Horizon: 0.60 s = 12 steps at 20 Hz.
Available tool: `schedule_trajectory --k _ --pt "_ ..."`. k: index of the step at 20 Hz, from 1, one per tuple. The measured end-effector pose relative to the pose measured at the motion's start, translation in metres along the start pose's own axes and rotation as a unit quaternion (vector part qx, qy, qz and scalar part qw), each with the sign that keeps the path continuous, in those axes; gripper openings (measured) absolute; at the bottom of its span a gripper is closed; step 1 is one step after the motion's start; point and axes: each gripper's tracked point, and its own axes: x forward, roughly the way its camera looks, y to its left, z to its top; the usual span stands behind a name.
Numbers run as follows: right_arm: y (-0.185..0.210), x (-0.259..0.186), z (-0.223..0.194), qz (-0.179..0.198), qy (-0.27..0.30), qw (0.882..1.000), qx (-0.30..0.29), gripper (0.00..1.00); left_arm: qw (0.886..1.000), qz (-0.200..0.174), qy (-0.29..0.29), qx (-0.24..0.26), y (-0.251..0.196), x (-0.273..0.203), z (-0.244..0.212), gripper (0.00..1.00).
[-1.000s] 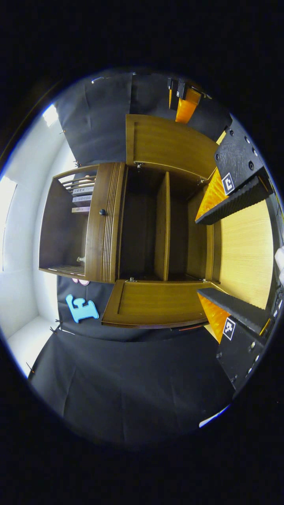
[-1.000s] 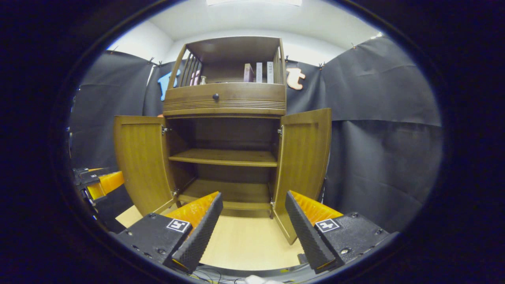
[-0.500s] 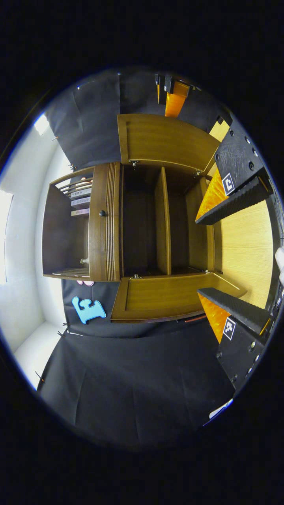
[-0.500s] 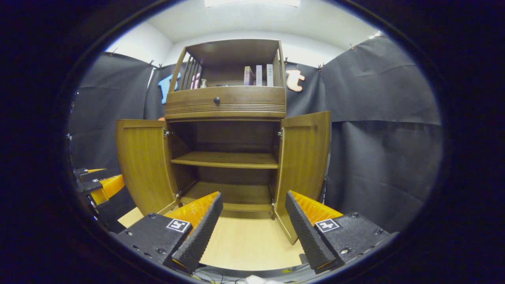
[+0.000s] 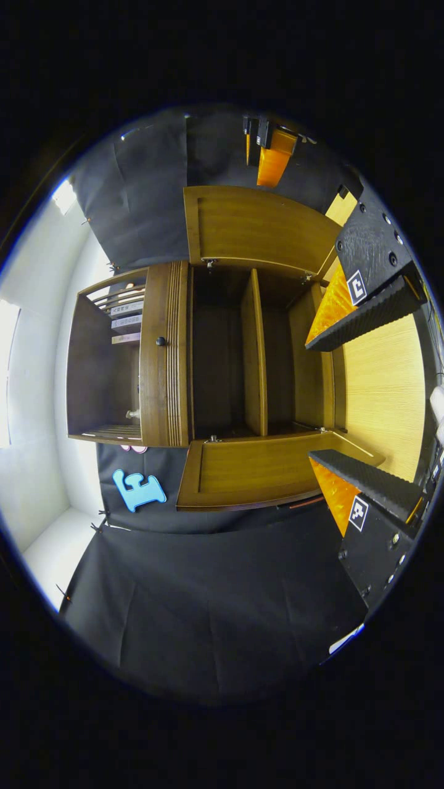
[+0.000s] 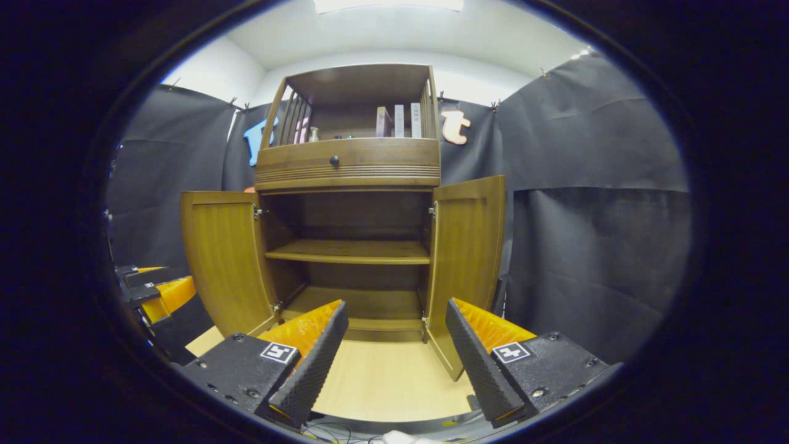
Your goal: Open the right door of the double-door shoe cabinet with the right hand, and open the left door with the left hand.
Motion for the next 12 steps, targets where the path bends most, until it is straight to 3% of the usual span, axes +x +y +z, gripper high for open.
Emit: schedule_trajectory --k 12 --pt "0.0018 -0.001 0.0027 0.007 0.0 1.0 0.0 1.0 1.0 -0.008 -0.006 0.001 -0.0071 -0.0005 0.0088 0.96"
